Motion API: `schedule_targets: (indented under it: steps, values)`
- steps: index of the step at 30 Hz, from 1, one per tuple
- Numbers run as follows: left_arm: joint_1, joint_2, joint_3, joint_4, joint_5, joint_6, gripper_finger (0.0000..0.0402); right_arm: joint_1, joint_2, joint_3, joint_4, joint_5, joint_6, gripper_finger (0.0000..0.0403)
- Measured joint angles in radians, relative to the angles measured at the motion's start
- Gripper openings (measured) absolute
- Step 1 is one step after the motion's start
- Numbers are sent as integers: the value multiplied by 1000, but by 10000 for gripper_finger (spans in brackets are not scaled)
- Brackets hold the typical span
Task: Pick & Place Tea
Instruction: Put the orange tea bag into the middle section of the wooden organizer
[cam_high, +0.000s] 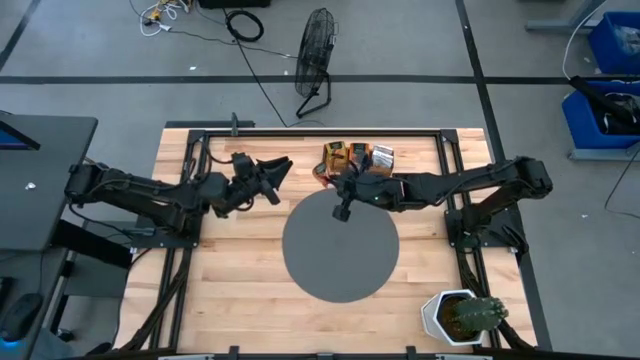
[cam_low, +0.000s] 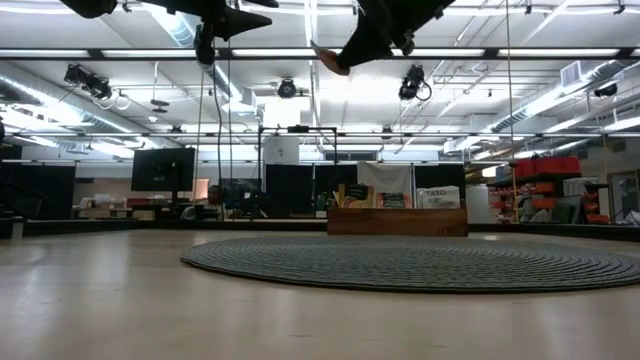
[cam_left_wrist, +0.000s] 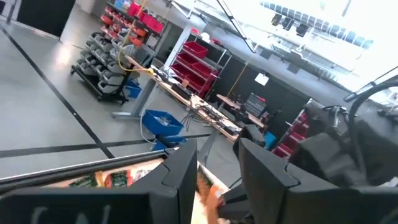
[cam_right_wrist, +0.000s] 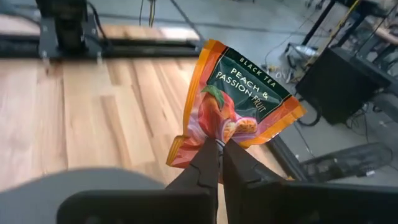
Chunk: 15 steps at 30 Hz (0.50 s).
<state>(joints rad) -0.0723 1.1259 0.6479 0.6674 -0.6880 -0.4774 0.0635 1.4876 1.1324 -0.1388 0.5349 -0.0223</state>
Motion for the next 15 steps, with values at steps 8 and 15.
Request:
schedule_targets:
  steps: [8,15]
  values:
    - [31,0,0,6,9,75,133,-24,10,1,56,-4,-43,0]
    - [77,9,0,13,50,70,200,-26,61,2,165,1,-24,0]
